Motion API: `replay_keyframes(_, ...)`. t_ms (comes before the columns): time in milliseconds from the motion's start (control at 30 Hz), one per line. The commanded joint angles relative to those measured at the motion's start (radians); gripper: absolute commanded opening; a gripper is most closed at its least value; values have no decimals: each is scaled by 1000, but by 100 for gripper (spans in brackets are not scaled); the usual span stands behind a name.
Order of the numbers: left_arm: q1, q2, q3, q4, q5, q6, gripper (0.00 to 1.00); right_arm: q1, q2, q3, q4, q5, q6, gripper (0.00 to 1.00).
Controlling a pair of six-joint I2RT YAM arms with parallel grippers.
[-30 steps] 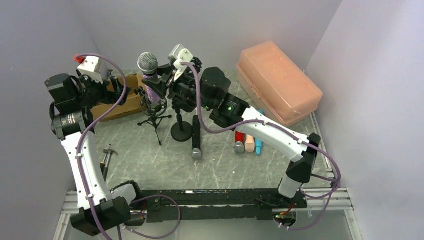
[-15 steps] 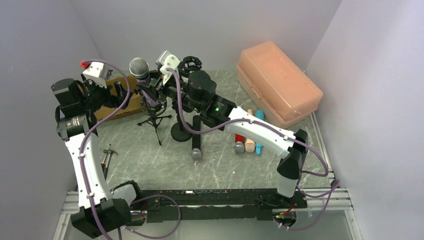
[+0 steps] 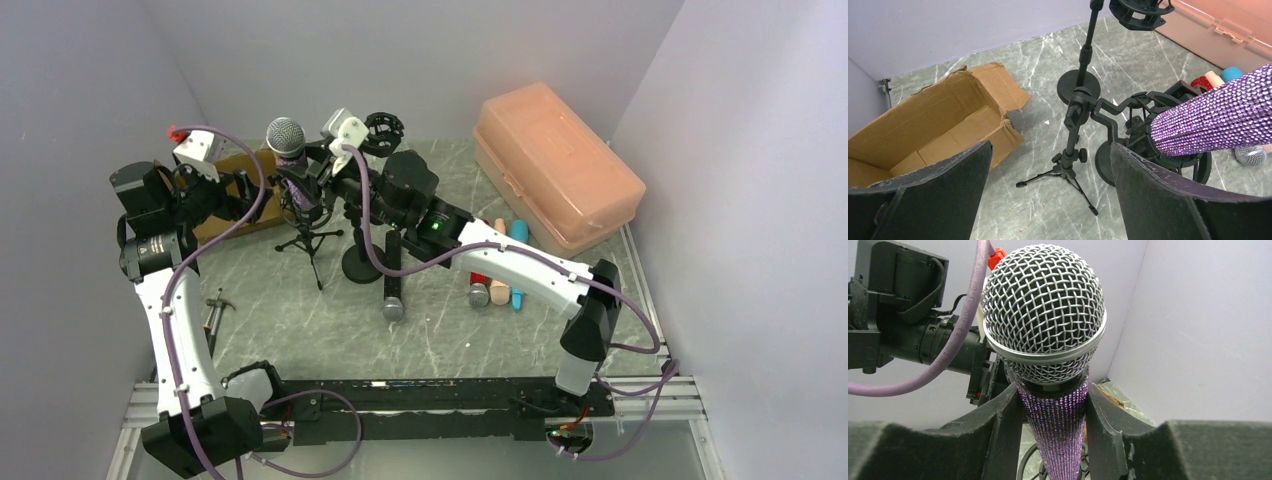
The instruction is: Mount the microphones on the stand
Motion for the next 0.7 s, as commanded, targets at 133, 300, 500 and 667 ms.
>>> replay_keyframes(133,-60,-15,-32,54,-17,26,93,0,-85,-96,123,67,8,0)
replay_keyframes(300,-95,-10,-42,54,-48,38,92,-4,-115,-145,148,101,11,0)
replay_keyframes(500,-110,-9,-43,35,-62,62,90,-16,-118,-165,162,121,31,0)
replay_keyframes(667,-117,-16,-55,22,-78,98,88,-26,-119,-168,160,169,61,0)
